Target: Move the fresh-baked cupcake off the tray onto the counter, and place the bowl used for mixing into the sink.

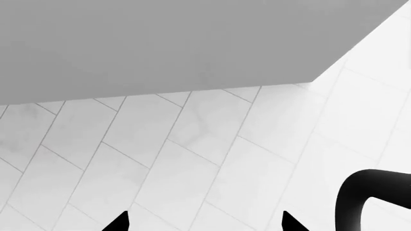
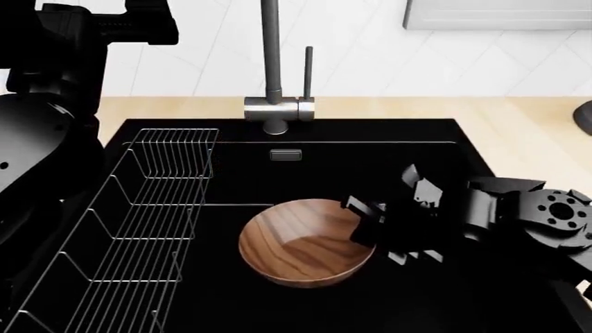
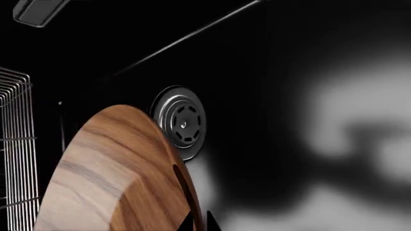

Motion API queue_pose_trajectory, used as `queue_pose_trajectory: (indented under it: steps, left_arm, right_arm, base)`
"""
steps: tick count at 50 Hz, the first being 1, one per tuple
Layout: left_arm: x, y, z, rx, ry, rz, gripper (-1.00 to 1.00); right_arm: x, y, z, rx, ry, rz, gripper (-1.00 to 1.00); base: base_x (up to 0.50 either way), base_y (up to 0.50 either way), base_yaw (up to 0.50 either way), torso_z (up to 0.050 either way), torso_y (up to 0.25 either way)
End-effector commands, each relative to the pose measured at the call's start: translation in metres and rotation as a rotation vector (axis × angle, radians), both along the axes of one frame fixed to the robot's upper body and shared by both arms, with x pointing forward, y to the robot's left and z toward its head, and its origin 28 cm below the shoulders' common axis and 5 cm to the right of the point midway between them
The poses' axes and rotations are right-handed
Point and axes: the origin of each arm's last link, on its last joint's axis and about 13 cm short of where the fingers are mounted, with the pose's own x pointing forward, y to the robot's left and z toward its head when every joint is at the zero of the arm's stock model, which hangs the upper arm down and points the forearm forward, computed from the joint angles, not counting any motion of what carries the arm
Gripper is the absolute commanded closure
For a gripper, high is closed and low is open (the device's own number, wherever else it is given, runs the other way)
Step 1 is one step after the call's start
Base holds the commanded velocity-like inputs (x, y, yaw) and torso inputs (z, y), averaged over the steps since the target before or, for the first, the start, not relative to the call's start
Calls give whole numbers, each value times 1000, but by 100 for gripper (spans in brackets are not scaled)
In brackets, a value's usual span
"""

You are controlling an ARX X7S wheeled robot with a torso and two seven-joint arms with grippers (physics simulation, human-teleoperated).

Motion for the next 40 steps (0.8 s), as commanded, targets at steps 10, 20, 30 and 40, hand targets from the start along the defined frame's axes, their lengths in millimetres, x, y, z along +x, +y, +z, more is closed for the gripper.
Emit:
queue_pose_trajectory:
  steps: [10,20,30,40]
  left_arm:
    - [1,0,-1,-1,0,1,-100]
    - [0,0,-1,0,0,0,-100]
    - [-1,0,2,2,-6,1,-100]
    - [0,0,2,2,-8,2,-100]
  right_arm:
    - [7,0,-27,-87,173,-11,100]
    - [3,0,-34,-88,195,-7,100]
    - [2,1,-34,-95,201,-1,100]
    - [1,1,-34,-98,202,-1,100]
  base:
    - [0,0,0,0,0]
    - [0,0,0,0,0]
    - [0,0,0,0,0]
    - [0,0,0,0,0]
